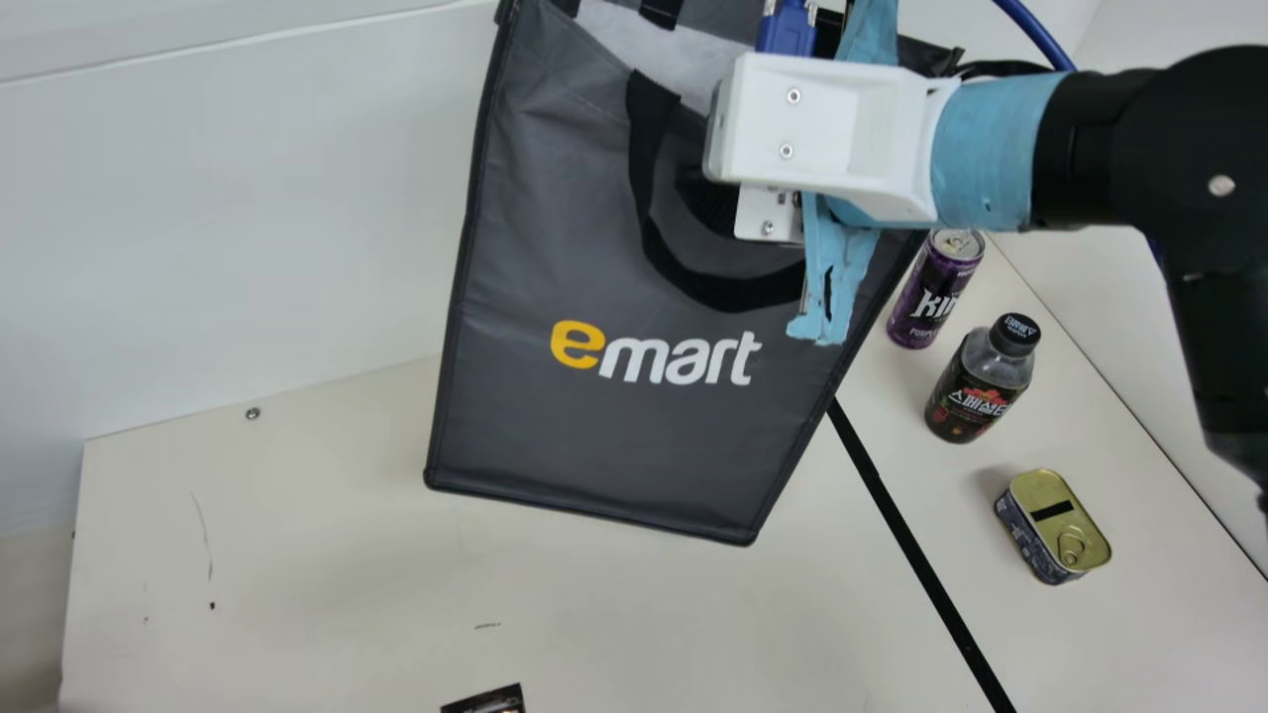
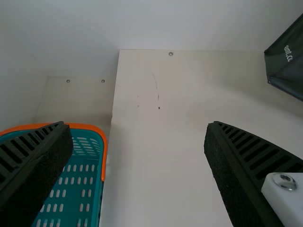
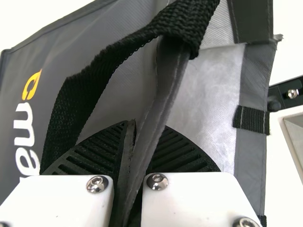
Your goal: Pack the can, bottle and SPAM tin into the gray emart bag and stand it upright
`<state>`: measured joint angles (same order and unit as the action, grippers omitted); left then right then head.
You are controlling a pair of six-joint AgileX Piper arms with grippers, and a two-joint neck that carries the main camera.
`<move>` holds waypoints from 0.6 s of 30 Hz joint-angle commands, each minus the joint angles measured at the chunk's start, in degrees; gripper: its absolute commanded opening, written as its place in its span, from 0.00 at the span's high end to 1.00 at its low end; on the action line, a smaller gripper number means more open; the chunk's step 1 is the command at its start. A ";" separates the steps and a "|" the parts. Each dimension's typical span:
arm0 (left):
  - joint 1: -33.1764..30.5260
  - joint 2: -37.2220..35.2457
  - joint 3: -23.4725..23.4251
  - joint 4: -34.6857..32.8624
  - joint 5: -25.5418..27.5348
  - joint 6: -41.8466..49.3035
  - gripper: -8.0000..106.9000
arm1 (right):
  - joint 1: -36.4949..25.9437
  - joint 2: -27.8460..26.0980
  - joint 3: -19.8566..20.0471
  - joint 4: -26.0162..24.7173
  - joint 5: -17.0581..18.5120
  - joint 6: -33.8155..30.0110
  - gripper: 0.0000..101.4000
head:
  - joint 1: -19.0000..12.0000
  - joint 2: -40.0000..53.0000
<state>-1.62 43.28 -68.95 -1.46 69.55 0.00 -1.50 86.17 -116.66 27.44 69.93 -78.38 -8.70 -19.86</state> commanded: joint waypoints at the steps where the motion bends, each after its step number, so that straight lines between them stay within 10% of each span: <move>1: 0.00 0.00 0.00 0.00 0.00 0.00 0.15 | 0.67 -1.25 0.95 -0.66 -0.03 0.27 1.00 | -1.30 -0.14; 18: 0.00 0.00 0.00 0.00 0.00 0.00 0.15 | 3.38 -8.02 9.83 -5.32 -0.03 2.66 1.00 | -1.30 -0.14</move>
<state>-1.62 43.28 -68.95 -1.46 69.55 0.00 1.95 78.29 -107.54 22.10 69.86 -75.75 -8.79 -19.86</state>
